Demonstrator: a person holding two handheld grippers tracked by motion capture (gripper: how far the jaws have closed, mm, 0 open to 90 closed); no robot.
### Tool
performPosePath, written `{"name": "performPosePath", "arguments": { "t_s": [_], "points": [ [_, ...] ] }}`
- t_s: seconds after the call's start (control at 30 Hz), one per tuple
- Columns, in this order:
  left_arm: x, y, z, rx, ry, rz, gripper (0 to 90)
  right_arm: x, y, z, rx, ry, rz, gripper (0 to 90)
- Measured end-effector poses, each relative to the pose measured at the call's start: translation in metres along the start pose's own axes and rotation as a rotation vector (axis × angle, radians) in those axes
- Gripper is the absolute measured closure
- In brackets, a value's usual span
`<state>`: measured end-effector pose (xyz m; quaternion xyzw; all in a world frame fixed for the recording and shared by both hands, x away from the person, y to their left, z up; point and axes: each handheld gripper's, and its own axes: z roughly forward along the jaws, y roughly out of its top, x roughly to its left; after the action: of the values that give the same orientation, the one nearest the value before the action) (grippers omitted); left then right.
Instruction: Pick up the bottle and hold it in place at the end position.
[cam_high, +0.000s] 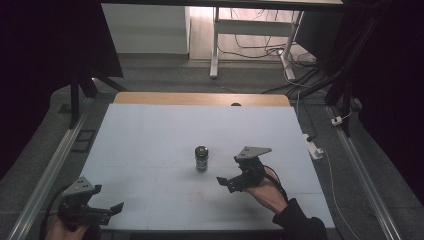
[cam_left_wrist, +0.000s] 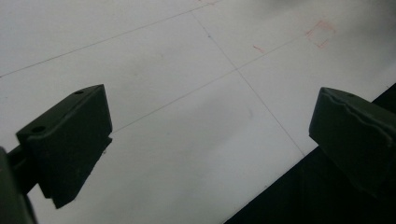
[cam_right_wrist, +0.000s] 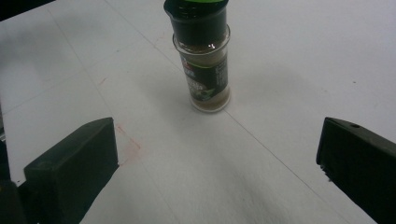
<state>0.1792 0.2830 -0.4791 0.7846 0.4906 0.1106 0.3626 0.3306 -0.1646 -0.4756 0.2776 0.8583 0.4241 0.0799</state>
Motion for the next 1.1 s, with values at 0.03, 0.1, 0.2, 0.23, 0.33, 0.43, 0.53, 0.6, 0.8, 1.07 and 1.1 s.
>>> {"name": "performPosePath", "arguments": {
  "t_s": [0.03,0.1,0.2,0.23,0.33,0.43,0.53,0.6,0.8,1.07,1.1],
  "points": [
    [0.0,0.0,0.0,0.0,0.0,0.0,0.6,0.0,0.001,0.003,0.003,0.003,-0.002,0.0],
    [0.0,0.0,0.0,0.001,0.0,0.001,0.5,-0.001,0.003,0.007,0.005,0.006,-0.008,0.0],
    [0.0,0.0,0.0,0.001,-0.001,0.001,0.5,0.0,0.004,0.012,0.011,0.006,-0.017,0.0],
    [0.0,0.0,0.0,0.001,-0.002,0.001,0.5,-0.001,0.005,0.015,0.014,0.004,-0.025,0.0],
    [0.0,0.0,0.0,0.001,-0.002,0.001,0.5,-0.002,0.007,0.024,0.027,0.013,-0.027,0.0],
    [0.0,0.0,0.0,0.001,-0.003,0.0,0.5,-0.005,0.009,0.031,0.034,0.01,-0.036,0.0],
    [0.0,0.0,0.0,0.002,-0.003,0.0,0.5,-0.006,0.01,0.038,0.04,0.004,-0.043,0.0],
    [0.0,0.0,0.0,0.002,-0.004,0.0,0.5,-0.007,0.011,0.043,0.051,-0.002,-0.052,0.0],
    [0.001,0.0,0.0,0.002,-0.006,-0.001,0.5,-0.008,0.013,0.055,0.073,-0.003,-0.068,0.0],
    [0.001,0.0,0.0,0.003,-0.007,0.0,0.5,-0.01,0.018,0.064,0.061,-0.01,-0.07,2.3],
    [0.001,0.0,0.0,0.004,-0.007,0.0,0.5,-0.011,0.018,0.065,0.061,-0.01,-0.07,3.9]
  ]
}}
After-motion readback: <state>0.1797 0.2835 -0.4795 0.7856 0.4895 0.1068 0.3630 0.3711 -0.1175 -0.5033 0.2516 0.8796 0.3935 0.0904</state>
